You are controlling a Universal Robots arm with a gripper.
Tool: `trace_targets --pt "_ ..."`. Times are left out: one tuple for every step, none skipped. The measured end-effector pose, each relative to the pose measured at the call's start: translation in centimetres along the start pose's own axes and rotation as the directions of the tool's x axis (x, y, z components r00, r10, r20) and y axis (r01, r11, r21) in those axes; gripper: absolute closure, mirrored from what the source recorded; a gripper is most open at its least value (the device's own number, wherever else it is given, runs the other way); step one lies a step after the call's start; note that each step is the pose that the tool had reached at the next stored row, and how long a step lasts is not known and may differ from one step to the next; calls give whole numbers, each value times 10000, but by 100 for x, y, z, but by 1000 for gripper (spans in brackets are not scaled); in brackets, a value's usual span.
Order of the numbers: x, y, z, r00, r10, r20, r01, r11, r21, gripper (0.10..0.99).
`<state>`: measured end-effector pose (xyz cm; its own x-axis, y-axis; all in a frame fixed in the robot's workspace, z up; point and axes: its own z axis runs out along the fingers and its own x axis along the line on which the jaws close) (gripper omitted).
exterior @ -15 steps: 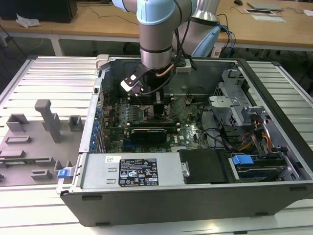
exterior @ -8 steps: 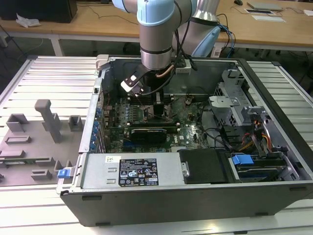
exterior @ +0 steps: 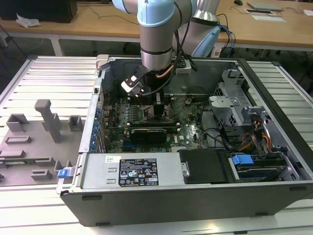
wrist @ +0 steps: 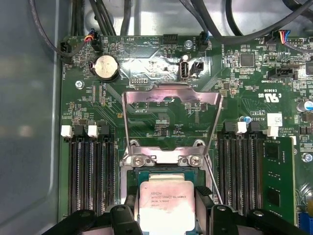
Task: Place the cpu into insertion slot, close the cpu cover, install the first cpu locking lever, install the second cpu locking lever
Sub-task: 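Place the cpu into insertion slot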
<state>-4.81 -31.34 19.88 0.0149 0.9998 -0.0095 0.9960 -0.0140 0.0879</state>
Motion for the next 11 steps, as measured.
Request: trace_targets --pt "0 -1 5 10000 0 2 0 10000 3 545" --pt "-1 -1 6 10000 0 4 0 10000 4 545" --pt "0 -1 6 10000 0 5 0 10000 3 545" --pt "0 -1 7 10000 0 4 0 10000 2 545" --pt "0 -1 8 10000 0 3 0 10000 1 545" --pt "0 -1 8 10000 0 2 0 10000 1 545" --pt "0 -1 8 10000 0 3 0 10000 1 545" --pt "1 0 10 10000 0 -2 0 10000 -3 533" --pt "1 -1 10 10000 0 0 0 10000 -1 533" --pt "1 -1 10 10000 0 0 0 10000 0 533" --pt "1 -1 10 10000 0 1 0 10000 0 471"
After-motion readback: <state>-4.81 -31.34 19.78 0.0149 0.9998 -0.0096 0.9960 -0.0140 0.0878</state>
